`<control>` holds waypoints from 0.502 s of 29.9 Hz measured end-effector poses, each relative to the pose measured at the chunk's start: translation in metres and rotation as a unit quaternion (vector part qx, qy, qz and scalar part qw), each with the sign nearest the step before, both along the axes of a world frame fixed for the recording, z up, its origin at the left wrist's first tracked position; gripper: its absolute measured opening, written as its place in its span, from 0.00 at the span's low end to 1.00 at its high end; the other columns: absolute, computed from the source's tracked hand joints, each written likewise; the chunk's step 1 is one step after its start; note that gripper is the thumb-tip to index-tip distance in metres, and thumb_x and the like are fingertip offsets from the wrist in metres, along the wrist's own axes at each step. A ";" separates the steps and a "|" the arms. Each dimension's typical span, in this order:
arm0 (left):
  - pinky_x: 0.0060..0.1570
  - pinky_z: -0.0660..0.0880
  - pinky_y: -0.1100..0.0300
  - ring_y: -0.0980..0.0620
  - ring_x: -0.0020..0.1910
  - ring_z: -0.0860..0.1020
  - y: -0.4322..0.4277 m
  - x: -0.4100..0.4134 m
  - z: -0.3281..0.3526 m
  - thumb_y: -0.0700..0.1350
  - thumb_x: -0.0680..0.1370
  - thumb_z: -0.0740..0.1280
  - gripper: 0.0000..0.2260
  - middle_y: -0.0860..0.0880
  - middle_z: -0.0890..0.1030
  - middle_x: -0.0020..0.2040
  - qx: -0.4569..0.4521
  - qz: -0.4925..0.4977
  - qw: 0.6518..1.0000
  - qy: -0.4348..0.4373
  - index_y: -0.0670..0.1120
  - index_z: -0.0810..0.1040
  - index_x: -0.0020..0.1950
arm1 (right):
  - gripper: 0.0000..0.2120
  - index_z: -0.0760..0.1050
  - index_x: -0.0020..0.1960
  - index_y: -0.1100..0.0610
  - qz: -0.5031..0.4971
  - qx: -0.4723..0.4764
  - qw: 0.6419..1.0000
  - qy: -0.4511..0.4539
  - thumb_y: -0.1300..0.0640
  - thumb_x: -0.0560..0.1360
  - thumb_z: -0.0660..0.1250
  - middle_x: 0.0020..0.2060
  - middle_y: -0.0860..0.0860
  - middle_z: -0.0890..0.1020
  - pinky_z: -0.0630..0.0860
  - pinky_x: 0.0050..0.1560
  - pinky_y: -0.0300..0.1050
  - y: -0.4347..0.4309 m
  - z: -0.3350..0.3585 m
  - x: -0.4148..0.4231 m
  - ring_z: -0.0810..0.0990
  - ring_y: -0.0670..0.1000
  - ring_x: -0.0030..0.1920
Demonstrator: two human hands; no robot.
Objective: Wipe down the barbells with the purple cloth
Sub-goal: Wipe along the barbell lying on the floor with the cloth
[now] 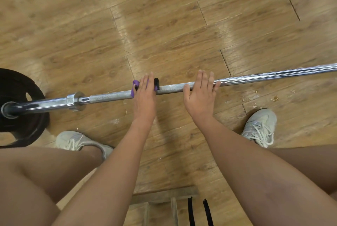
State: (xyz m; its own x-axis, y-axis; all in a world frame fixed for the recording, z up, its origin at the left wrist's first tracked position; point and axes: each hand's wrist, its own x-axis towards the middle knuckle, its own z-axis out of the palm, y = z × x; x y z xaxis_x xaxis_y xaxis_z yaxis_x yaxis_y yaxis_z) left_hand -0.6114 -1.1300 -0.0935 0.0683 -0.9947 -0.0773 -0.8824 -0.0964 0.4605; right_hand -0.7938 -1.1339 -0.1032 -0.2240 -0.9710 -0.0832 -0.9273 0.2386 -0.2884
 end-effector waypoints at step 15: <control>0.77 0.56 0.51 0.48 0.80 0.57 -0.023 -0.005 0.006 0.33 0.83 0.55 0.25 0.44 0.63 0.80 0.017 0.008 0.999 0.039 0.43 0.61 0.80 | 0.32 0.58 0.80 0.63 -0.003 -0.007 1.000 -0.004 0.46 0.82 0.52 0.77 0.57 0.66 0.43 0.79 0.63 -0.021 -0.001 0.004 0.55 0.59 0.80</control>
State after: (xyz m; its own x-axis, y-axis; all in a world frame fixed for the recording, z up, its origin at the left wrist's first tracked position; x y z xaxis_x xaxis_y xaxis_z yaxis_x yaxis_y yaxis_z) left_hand -0.6160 -1.1529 -0.0877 0.0775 -0.9901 -0.1172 -0.8426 -0.1279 0.5232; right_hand -0.7902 -1.1546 -0.1042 -0.2296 -0.9707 -0.0710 -0.9233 0.2403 -0.2998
